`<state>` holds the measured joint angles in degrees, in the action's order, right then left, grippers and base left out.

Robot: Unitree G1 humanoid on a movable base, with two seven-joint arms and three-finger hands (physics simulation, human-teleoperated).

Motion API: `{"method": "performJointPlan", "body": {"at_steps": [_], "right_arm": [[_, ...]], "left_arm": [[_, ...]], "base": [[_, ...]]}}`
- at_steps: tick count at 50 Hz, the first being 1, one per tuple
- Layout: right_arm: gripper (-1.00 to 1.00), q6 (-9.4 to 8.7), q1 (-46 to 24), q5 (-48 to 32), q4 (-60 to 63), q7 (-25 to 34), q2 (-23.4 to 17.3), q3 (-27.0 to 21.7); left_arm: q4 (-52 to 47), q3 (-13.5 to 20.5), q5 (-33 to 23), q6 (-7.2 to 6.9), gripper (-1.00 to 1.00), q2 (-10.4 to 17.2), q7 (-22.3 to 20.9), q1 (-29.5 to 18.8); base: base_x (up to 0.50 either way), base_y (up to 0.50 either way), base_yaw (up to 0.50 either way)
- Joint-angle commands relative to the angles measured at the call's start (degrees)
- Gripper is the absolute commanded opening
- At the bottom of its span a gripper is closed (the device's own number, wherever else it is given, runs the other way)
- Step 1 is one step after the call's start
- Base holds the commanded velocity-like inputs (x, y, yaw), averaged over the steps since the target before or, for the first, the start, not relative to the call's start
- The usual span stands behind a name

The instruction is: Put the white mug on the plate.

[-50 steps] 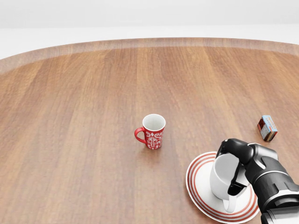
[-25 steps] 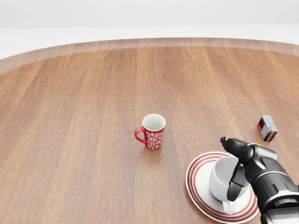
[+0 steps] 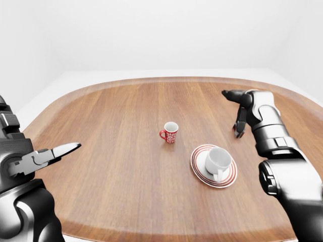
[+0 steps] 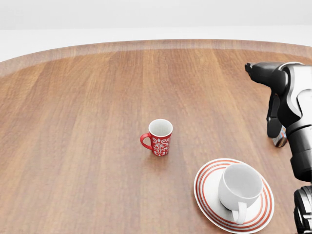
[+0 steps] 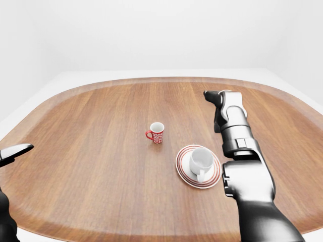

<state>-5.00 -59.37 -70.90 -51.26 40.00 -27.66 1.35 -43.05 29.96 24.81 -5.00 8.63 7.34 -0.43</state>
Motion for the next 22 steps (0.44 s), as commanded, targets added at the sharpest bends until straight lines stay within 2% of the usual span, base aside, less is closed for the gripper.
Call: {"method": "performJointPlan", "body": {"at_steps": [1,2,3,8,22], "right_arm": [[1.00,0.00,-15.0,-15.2,12.6,0.0,-5.7,-4.0],[1.00,0.00,-17.6,-15.9,11.1,0.0,-5.7,-4.2],[1.00,0.00,-23.3,-17.3,7.2,0.0,-6.1,-3.9],[1.00,0.00,-34.4,-19.9,-1.6,0.0,-6.5,-3.6],[1.00,0.00,-34.0,-19.5,-3.7,0.0,-6.3,-3.8]], "left_arm": [[-0.2,0.0,0.0,0.00,1.00,-0.1,-0.1,0.1],[-0.2,0.2,0.2,0.00,1.00,-0.1,-0.1,0.1],[-0.1,0.3,0.3,0.00,1.00,0.0,-0.1,0.0],[-0.2,0.2,0.3,0.00,1.00,-0.2,-0.1,0.2],[0.0,-0.1,-0.1,0.00,1.00,-0.3,-0.3,0.3]], "base": [[0.00,0.00,0.00],[0.00,0.00,0.00],[0.00,0.00,0.00],[0.00,0.00,0.00],[0.00,0.00,0.00]]}}
